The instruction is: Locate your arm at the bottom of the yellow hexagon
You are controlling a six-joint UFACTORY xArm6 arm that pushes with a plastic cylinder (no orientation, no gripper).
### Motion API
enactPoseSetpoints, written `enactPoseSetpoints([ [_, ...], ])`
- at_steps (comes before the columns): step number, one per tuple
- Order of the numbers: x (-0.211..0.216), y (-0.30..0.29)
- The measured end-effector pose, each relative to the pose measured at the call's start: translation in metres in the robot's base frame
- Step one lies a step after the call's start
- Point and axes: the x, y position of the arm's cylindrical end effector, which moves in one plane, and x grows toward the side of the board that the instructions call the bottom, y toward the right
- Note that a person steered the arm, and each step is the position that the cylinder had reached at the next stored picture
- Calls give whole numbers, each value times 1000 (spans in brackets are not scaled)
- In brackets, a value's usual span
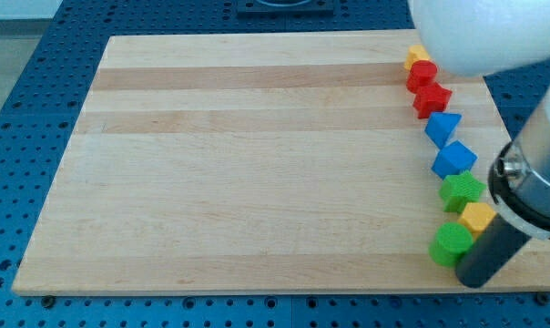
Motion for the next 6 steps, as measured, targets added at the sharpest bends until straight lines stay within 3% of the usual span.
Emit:
enactPoseSetpoints([
  [1,-40,-9],
  [3,-57,-13],
  [5,6,-27],
  [6,6,-27],
])
